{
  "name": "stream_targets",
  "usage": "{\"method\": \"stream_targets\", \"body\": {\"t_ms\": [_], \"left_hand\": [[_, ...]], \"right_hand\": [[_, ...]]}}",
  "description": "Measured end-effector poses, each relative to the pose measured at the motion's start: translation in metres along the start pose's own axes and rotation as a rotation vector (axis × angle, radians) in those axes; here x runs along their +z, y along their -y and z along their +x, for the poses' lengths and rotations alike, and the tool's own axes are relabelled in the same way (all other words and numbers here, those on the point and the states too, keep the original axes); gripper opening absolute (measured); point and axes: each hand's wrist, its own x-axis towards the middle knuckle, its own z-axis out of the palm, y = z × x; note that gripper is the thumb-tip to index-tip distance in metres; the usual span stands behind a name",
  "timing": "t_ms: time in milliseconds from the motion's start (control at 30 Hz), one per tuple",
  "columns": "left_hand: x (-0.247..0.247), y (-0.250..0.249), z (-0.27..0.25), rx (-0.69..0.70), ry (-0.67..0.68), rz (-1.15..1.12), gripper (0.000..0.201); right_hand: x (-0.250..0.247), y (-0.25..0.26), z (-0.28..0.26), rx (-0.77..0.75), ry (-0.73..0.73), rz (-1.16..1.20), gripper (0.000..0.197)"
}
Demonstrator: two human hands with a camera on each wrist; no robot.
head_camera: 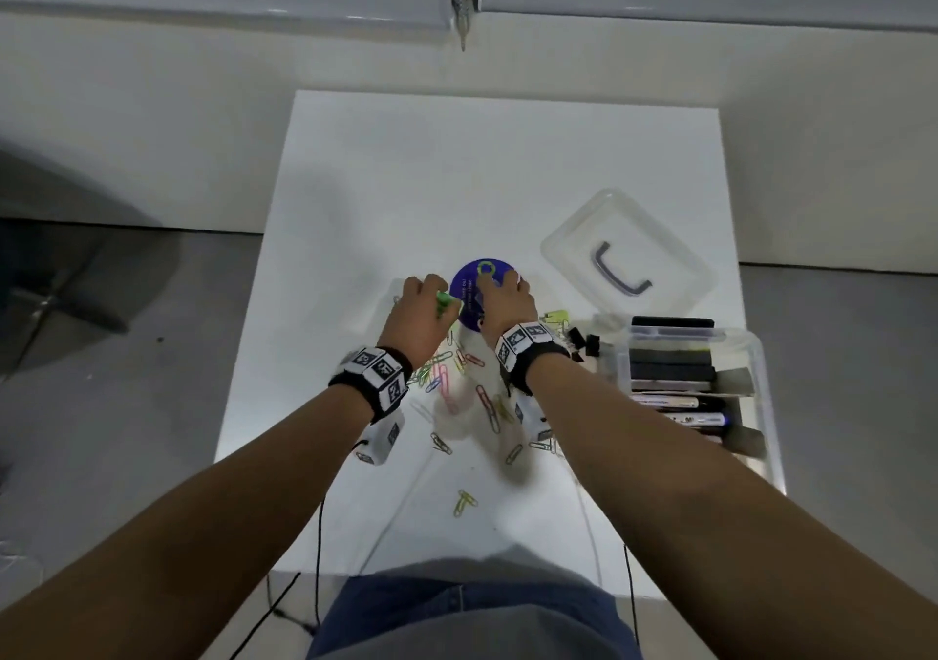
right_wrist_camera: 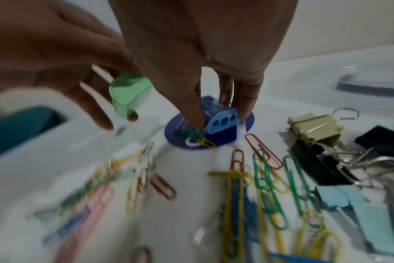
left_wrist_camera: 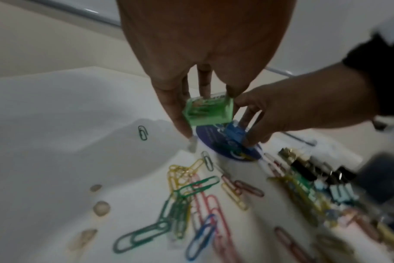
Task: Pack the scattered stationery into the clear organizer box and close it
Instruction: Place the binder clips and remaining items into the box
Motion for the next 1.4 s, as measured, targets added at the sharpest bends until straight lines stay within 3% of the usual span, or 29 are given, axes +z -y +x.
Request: {"method": "stream_targets", "body": {"t_ms": [167, 267, 333, 467, 567, 667, 767, 867, 933, 1033, 1133, 1200, 1233, 1300, 1400], "left_hand": [[-0.006, -0.036, -0.020, 0.010, 0.006, -0.284, 0.028], [0.002, -0.078, -0.038, 0.122, 0.075, -0.340, 0.041], [0.013, -0.113, -0.051, 0.214, 0.110, -0.354, 0.048], [0.045, -0.179, -0.066, 0.424, 0.118, -0.251, 0.044], [0.072, -0.204, -0.067, 0.593, 0.109, -0.031, 0.040], [0.089, -0.208, -0.064, 0.734, 0.120, 0.182, 0.039], [0.099, -0.205, -0.065, 0.802, 0.094, 0.311, 0.033], [0.105, -0.197, -0.063, 0.768, 0.005, 0.331, 0.028], [0.106, -0.192, -0.063, 0.739, 0.004, 0.304, 0.036], [0.095, -0.183, -0.065, 0.716, 0.017, 0.259, 0.042], [0.077, -0.156, -0.052, 0.486, -0.051, 0.060, 0.028], [0.071, -0.127, -0.034, 0.351, -0.047, -0.004, 0.030], [0.071, -0.114, -0.024, 0.319, 0.002, 0.009, 0.036], [0.071, -0.100, -0.007, 0.329, 0.158, 0.084, 0.049], [0.075, -0.101, 0.007, 0.426, 0.329, 0.230, 0.052]], "right_hand": [[-0.049, -0.033, -0.043, 0.010, -0.107, 0.621, 0.042], [-0.085, -0.069, -0.093, -0.003, -0.218, 0.784, 0.047], [-0.102, -0.098, -0.128, 0.065, -0.310, 0.836, 0.048], [-0.100, -0.162, -0.164, 0.271, -0.430, 0.621, 0.033], [-0.088, -0.189, -0.164, 0.325, -0.331, 0.421, 0.026], [-0.080, -0.196, -0.158, 0.332, -0.240, 0.320, 0.031], [-0.075, -0.199, -0.154, 0.359, -0.158, 0.262, 0.027], [-0.074, -0.201, -0.154, 0.361, -0.086, 0.223, 0.026], [-0.075, -0.200, -0.156, 0.350, -0.075, 0.186, 0.025], [-0.080, -0.192, -0.160, 0.320, -0.169, 0.197, 0.024], [-0.086, -0.162, -0.167, 0.231, -0.386, 0.289, 0.023], [-0.083, -0.131, -0.167, 0.131, -0.437, 0.371, 0.022], [-0.076, -0.114, -0.165, 0.089, -0.379, 0.389, 0.023], [-0.051, -0.082, -0.158, 0.061, -0.129, 0.322, 0.029], [-0.009, -0.058, -0.142, 0.197, 0.090, 0.103, 0.045]]}}
